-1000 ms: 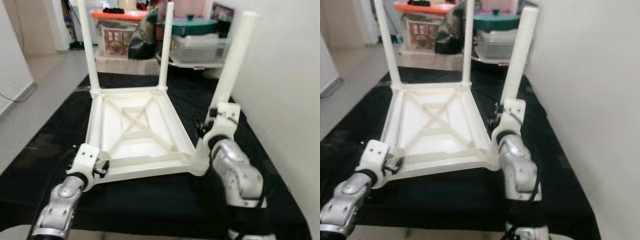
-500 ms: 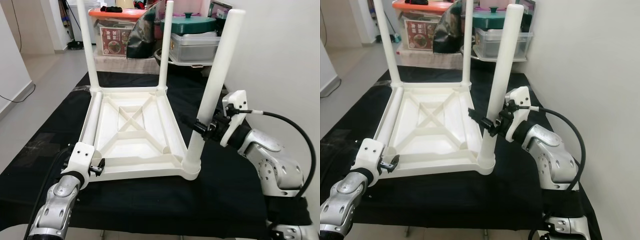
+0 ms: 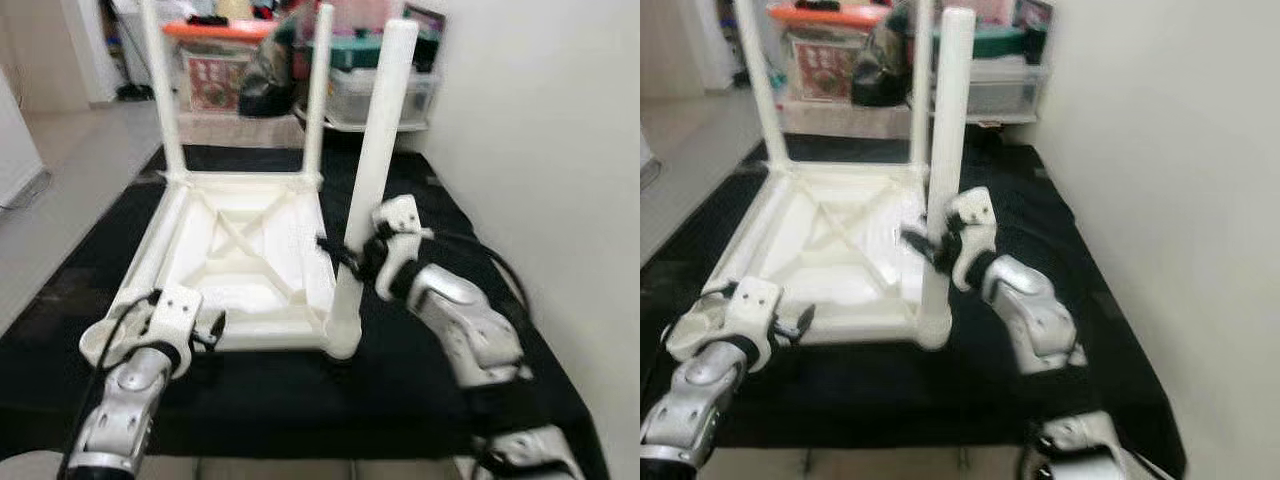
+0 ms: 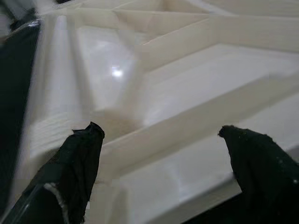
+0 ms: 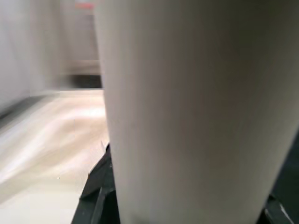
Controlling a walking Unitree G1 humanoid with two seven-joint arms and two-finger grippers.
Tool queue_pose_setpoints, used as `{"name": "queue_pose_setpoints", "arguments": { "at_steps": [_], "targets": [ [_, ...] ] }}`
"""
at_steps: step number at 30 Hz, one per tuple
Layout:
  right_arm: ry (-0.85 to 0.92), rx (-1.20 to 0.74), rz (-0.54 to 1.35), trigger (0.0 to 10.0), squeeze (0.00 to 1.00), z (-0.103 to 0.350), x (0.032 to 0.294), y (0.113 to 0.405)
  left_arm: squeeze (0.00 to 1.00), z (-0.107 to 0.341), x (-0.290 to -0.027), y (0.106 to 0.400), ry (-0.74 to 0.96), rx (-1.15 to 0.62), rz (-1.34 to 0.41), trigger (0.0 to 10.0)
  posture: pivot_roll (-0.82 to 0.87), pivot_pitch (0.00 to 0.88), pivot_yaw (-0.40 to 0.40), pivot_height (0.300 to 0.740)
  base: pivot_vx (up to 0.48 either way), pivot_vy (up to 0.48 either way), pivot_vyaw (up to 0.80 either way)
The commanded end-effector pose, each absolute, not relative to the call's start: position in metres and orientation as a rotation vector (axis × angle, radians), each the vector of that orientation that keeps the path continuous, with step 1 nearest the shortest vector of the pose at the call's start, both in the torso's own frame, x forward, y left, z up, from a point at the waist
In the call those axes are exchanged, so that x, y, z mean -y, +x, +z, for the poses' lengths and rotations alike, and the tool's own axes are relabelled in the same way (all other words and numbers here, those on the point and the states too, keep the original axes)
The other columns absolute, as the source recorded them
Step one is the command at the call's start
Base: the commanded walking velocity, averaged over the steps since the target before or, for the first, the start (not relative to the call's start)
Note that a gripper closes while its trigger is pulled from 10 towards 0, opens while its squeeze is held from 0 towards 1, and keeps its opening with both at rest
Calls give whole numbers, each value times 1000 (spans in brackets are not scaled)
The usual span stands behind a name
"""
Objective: Building children table
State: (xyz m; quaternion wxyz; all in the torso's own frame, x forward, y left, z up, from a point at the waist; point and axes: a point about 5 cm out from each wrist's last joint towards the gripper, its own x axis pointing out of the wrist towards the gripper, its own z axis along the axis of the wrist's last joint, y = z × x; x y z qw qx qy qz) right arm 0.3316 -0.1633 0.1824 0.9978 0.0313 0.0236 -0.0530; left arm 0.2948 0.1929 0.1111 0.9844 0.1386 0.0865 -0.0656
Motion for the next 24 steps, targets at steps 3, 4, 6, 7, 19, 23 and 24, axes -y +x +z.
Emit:
{"name": "queue_pose_setpoints", "arguments": {
  "at_steps": [3,4,6,7,19,23,24],
  "targets": [
    [-14,-170,-316,0,0,160,180,315,0,95,-200,287,277,-251,-114,10000,93,0,-61,740,0,0,0],
    [-25,-173,-268,8275,0,162,167,312,0,95,-200,287,277,-252,-116,10000,91,0,-59,740,0,0,0],
    [-30,-178,-228,8275,0,163,158,311,0,95,-200,287,277,-253,-118,10000,91,0,-59,740,0,0,0],
    [-16,-149,-164,10000,0,169,147,310,0,95,-200,287,277,-254,-119,10000,87,0,-57,740,0,0,0],
    [154,92,633,10000,0,231,127,317,0,96,-199,289,273,-248,-122,10000,82,0,-58,740,0,0,0],
    [47,101,906,10000,0,231,133,306,0,97,-197,290,267,-237,-137,10000,82,0,-58,740,0,0,0],
    [47,101,906,10000,0,231,133,306,0,97,-197,290,267,-237,-137,10000,82,0,-58,740,0,0,0]
  ]
}}
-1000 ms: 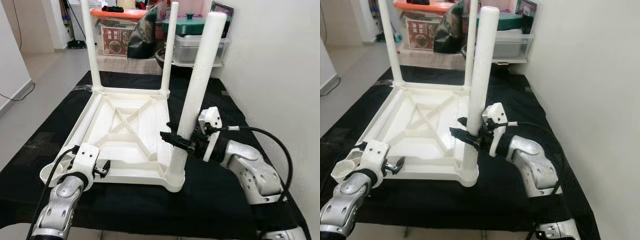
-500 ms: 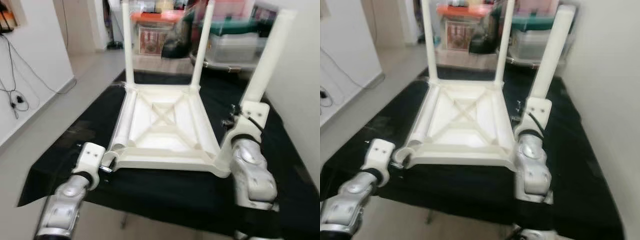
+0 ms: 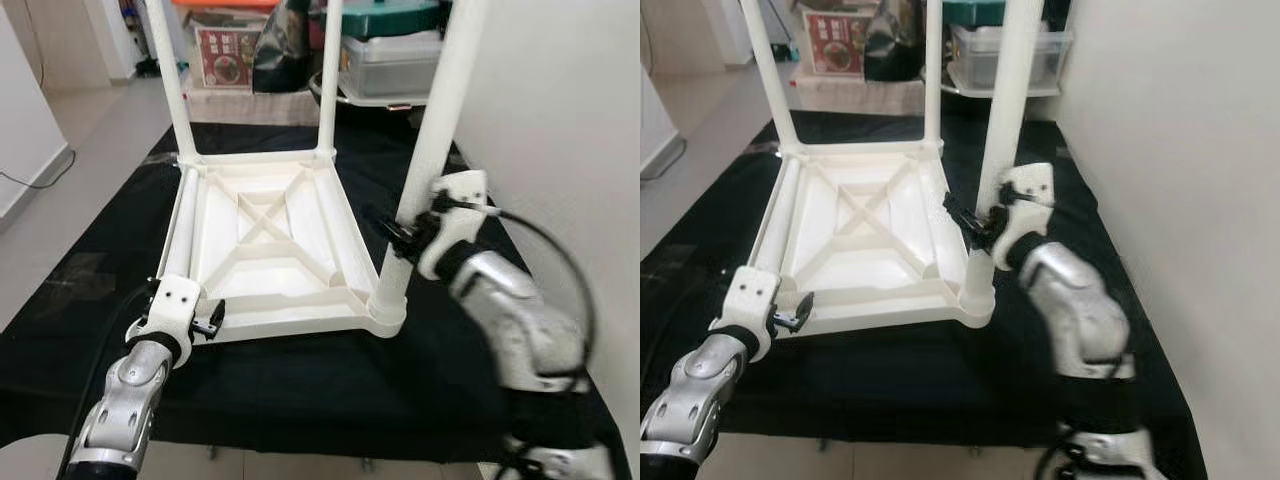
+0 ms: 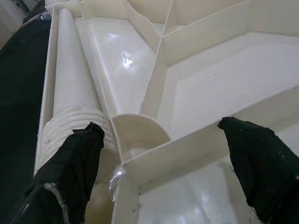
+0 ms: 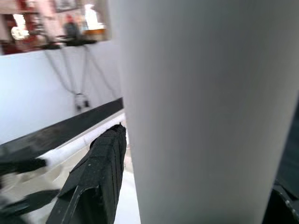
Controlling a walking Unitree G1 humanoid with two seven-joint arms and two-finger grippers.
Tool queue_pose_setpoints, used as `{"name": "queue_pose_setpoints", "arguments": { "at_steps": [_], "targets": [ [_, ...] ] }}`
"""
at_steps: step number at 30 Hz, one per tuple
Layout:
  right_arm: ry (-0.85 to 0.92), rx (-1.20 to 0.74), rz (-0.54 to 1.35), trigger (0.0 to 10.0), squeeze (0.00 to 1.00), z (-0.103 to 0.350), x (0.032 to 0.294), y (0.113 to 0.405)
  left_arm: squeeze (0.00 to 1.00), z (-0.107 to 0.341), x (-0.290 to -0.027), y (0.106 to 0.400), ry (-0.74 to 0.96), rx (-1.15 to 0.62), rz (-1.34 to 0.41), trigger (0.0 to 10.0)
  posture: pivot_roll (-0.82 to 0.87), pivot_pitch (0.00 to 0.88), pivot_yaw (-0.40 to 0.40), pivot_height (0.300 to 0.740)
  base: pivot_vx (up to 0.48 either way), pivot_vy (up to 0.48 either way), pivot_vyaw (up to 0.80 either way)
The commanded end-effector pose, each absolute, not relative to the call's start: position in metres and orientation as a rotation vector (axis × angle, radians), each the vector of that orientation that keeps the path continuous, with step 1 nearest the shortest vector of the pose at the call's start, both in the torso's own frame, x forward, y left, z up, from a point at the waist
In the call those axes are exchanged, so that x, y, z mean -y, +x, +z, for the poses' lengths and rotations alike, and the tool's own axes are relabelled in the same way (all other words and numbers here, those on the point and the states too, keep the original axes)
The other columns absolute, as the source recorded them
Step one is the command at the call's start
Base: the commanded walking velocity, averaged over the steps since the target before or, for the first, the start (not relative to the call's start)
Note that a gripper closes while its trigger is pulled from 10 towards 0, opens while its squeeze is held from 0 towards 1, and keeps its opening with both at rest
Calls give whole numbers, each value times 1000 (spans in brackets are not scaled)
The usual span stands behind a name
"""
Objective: Building children table
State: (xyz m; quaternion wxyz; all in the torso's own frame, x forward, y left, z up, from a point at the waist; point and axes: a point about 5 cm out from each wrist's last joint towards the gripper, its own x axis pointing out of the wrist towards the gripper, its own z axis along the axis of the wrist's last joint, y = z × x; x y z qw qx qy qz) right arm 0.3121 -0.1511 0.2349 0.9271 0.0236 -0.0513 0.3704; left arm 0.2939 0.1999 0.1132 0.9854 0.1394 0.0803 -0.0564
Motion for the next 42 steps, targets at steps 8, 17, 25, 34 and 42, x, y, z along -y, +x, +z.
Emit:
{"name": "queue_pose_setpoints", "arguments": {
  "at_steps": [8,17,25,34,42],
  "targets": [
    [-43,1,1092,0,0,197,100,305,0,100,-190,289,261,-220,-171,10000,105,0,-68,740,0,0,0],
    [-24,-203,-270,0,0,162,182,352,0,99,-193,288,264,-221,-172,10000,103,0,-68,740,0,0,0],
    [77,-66,49,10000,0,192,117,314,0,98,-189,287,261,-225,-196,10000,82,0,-51,740,0,0,0],
    [196,110,597,10000,0,246,96,310,0,99,-190,290,259,-218,-197,10000,78,0,-55,740,0,0,0],
    [58,90,1187,10000,0,226,103,278,0,100,-184,290,248,-202,-216,10000,87,0,-63,740,0,0,0]
  ]
}}
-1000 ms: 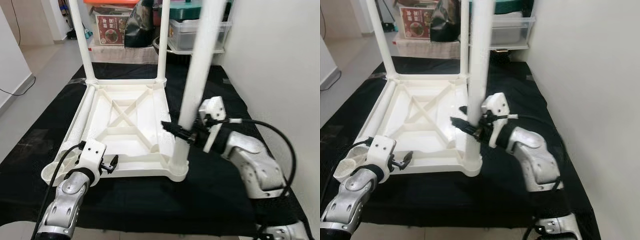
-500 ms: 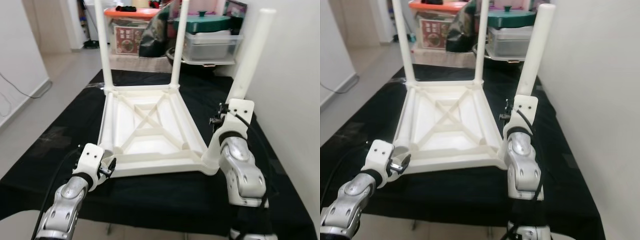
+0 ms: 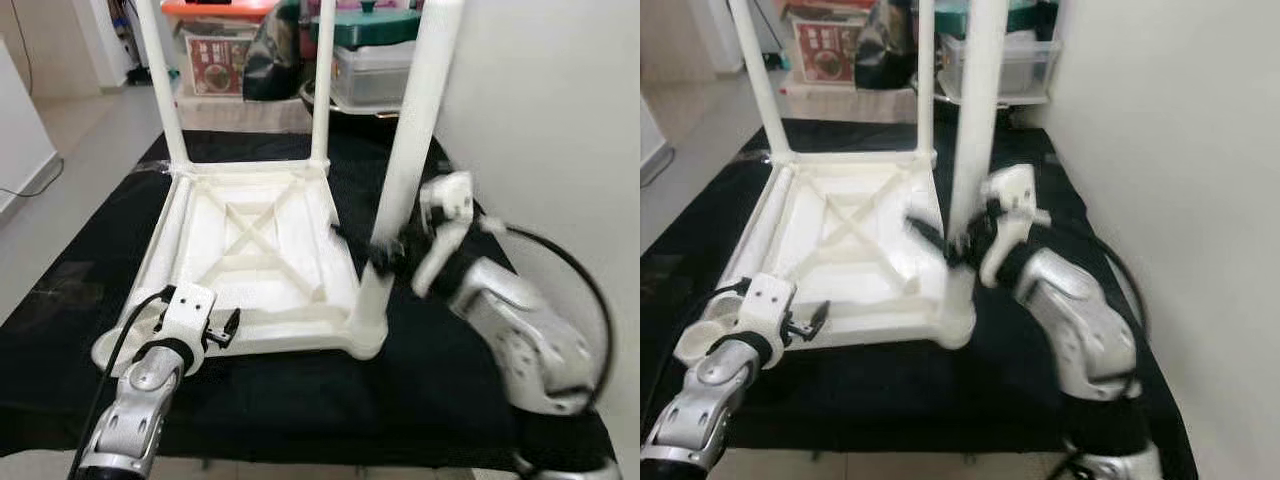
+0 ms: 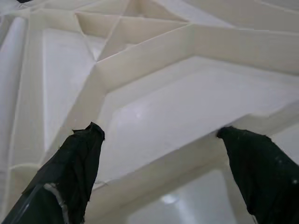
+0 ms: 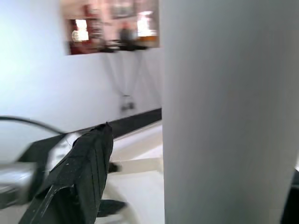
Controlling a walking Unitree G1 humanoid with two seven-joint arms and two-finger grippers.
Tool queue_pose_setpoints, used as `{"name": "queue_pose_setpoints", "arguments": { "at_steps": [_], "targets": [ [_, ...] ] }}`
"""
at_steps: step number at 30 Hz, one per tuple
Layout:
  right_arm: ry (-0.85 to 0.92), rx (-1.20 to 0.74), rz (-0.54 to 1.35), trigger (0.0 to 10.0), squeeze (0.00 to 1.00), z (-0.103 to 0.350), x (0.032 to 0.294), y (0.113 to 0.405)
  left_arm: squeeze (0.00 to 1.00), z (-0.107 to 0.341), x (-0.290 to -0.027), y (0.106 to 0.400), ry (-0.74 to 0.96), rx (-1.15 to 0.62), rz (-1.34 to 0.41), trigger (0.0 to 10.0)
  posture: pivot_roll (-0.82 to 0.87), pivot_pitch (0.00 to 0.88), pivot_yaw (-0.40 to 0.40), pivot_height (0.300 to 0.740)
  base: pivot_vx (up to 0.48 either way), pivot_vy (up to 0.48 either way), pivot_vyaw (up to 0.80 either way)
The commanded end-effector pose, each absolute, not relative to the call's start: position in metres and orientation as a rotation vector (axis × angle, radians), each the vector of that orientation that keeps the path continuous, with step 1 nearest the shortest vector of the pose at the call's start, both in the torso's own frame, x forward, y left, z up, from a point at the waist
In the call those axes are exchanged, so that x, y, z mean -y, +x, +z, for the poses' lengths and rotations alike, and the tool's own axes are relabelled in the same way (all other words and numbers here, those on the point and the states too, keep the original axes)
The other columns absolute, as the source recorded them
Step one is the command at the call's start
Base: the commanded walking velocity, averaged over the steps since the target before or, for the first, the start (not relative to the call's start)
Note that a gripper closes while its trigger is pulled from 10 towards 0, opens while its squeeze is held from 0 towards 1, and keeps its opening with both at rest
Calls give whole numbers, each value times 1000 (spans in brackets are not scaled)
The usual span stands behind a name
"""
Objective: Building children table
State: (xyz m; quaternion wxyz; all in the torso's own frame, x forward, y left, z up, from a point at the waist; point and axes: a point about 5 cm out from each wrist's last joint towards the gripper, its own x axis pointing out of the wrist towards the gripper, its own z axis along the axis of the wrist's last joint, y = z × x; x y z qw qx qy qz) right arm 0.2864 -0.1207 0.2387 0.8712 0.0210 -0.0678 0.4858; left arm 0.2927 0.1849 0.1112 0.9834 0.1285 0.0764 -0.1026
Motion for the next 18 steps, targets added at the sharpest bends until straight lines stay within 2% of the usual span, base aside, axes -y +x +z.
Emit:
{"name": "queue_pose_setpoints", "arguments": {
  "at_steps": [1,3,7,8,10,11,12,13,15,16,17,18],
  "targets": [
    [58,90,1187,10000,0,226,103,278,0,100,-184,290,248,-202,-216,10000,87,0,-63,740,0,0,0],
    [2,8,1277,10000,0,204,90,274,0,103,-184,290,248,-187,-229,10000,101,0,-71,740,0,0,0],
    [-24,-27,1298,10000,0,193,84,273,0,104,-183,290,248,-183,-231,10000,106,0,-73,740,0,0,0],
    [-25,-68,1156,0,0,182,81,288,0,104,-184,289,249,-182,-230,10000,109,0,-74,740,0,0,0],
    [-56,-146,847,0,0,166,86,315,0,104,-186,287,251,-183,-228,10000,110,0,-73,740,0,0,0],
    [-56,-146,847,0,0,166,86,315,0,104,-186,287,251,-183,-228,10000,110,0,-73,740,0,0,0],
    [-68,-184,655,0,0,160,95,327,0,103,-187,286,253,-185,-227,10000,109,0,-74,740,0,0,0],
    [-68,-184,655,0,0,160,95,327,0,103,-187,286,253,-185,-227,10000,109,0,-74,740,0,0,0],
    [-59,-231,232,0,0,151,127,337,0,103,-187,285,254,-186,-228,10000,105,0,-73,740,0,0,0],
    [-59,-231,232,0,0,151,127,337,0,103,-187,285,254,-186,-228,10000,105,0,-73,740,0,0,0],
    [-49,-247,38,0,0,146,142,332,0,103,-186,286,253,-186,-230,10000,101,0,-71,740,0,0,0],
    [-44,-255,-70,0,0,143,151,327,0,103,-185,286,252,-186,-232,10000,100,0,-68,740,0,0,0]
  ]
}}
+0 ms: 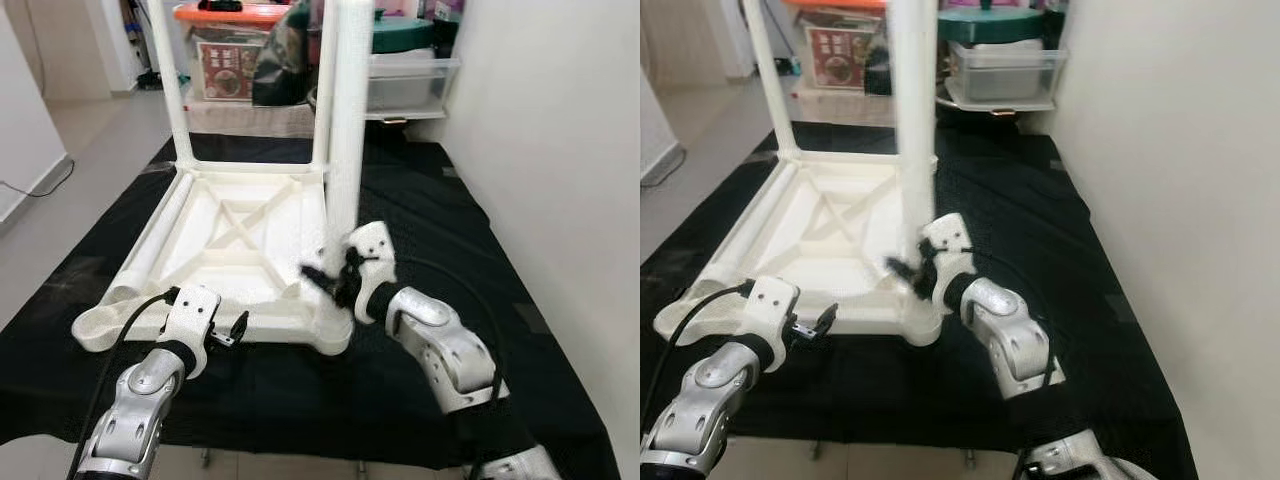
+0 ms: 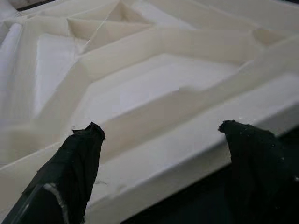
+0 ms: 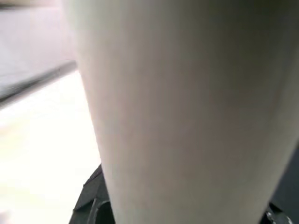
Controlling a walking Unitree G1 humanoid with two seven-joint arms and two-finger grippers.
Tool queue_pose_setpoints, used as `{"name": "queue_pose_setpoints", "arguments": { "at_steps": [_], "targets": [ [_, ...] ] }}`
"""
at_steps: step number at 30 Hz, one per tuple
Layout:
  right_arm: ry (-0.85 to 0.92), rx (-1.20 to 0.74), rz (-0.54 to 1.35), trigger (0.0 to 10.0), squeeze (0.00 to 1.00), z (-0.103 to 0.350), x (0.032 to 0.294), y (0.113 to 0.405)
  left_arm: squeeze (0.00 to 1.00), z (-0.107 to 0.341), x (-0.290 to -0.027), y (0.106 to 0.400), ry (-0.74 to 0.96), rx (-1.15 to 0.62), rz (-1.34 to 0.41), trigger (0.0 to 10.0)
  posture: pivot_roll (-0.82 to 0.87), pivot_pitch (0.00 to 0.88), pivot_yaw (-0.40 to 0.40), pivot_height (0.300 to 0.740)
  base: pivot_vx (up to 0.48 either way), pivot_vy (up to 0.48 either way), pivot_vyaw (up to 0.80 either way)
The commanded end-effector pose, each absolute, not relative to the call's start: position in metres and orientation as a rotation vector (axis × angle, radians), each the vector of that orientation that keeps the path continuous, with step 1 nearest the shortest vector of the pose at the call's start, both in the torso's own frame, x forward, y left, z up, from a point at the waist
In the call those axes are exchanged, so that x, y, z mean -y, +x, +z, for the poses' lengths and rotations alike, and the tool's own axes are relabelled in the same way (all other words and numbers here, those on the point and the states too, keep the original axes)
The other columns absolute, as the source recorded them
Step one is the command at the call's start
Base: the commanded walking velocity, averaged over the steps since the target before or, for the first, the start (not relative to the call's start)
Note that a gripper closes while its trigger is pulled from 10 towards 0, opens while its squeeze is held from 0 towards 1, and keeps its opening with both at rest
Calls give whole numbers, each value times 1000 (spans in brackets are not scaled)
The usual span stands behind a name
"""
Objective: Building children table
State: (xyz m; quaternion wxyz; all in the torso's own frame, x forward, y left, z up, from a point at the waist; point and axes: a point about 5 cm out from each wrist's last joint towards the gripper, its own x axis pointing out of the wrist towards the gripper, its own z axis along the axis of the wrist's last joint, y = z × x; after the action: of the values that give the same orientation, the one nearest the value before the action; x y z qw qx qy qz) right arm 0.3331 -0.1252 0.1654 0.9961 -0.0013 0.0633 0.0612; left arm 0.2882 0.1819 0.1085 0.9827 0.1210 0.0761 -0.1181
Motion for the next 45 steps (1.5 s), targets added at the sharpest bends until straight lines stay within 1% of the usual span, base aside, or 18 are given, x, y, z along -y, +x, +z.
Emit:
{"name": "queue_pose_setpoints", "arguments": {
  "at_steps": [1,7,8,9,11,12,15,16,24,25,26,29,34,37,41,42,43,45],
  "targets": [
    [-45,-245,-139,0,0,143,155,321,0,103,-184,287,251,-183,-235,10000,97,0,-65,740,0,0,0],
    [-30,-207,-184,0,0,151,153,314,0,106,-184,288,250,-164,-229,10000,90,0,-60,740,0,0,0],
    [-11,-187,-200,3412,0,158,149,312,0,109,-186,290,250,-144,-215,10000,86,0,-58,740,0,0,0],
    [2,-174,-216,10000,0,162,146,313,0,111,-187,291,247,-129,-202,10000,86,0,-58,740,0,0,0],
    [2,-174,-216,10000,0,162,146,313,0,111,-187,291,247,-129,-202,10000,86,0,-58,740,0,0,0],
    [32,-163,-177,10000,0,170,132,317,0,116,-187,292,239,-101,-191,10000,85,0,-58,740,0,0,0],
    [64,-139,-107,10000,0,176,124,317,0,119,-187,292,233,-85,-190,10000,85,0,-58,740,0,0,0],
    [87,-122,-66,10000,1000,181,119,317,0,121,-186,292,229,-74,-189,10000,85,0,-58,740,0,0,0],
    [155,-35,124,10000,1000,199,114,315,0,128,-187,293,218,-43,-186,10000,86,0,-65,740,0,0,0],
    [173,-36,239,10000,0,203,111,314,0,129,-186,293,216,-37,-193,10000,87,0,-64,740,0,0,0],
    [194,-19,384,10000,0,210,110,313,0,130,-185,293,216,-32,-200,10000,87,0,-64,740,0,0,0],
    [207,-6,479,10000,0,214,110,311,0,130,-184,293,216,-30,-204,10000,87,0,-64,740,0,0,0],
    [41,87,1030,10000,0,227,124,297,0,134,-181,295,212,-7,-229,10000,97,0,-65,740,0,0,0],
    [7,63,1190,10000,0,222,117,289,0,138,-178,295,203,9,-244,10000,107,0,-72,740,0,0,0],
    [-18,55,1281,10000,0,217,102,284,0,141,-178,295,195,18,-251,10000,120,0,-82,740,0,0,0],
    [-28,48,1308,8824,0,212,91,284,0,141,-180,293,193,18,-247,10000,130,0,-86,740,0,0,0],
    [-33,42,1322,4157,0,209,85,285,0,141,-181,293,193,17,-243,10000,131,0,-87,740,0,0,0],
    [-33,38,1317,4157,0,205,79,287,0,140,-182,291,195,13,-239,10000,135,0,-88,740,0,0,0]
  ]
}}
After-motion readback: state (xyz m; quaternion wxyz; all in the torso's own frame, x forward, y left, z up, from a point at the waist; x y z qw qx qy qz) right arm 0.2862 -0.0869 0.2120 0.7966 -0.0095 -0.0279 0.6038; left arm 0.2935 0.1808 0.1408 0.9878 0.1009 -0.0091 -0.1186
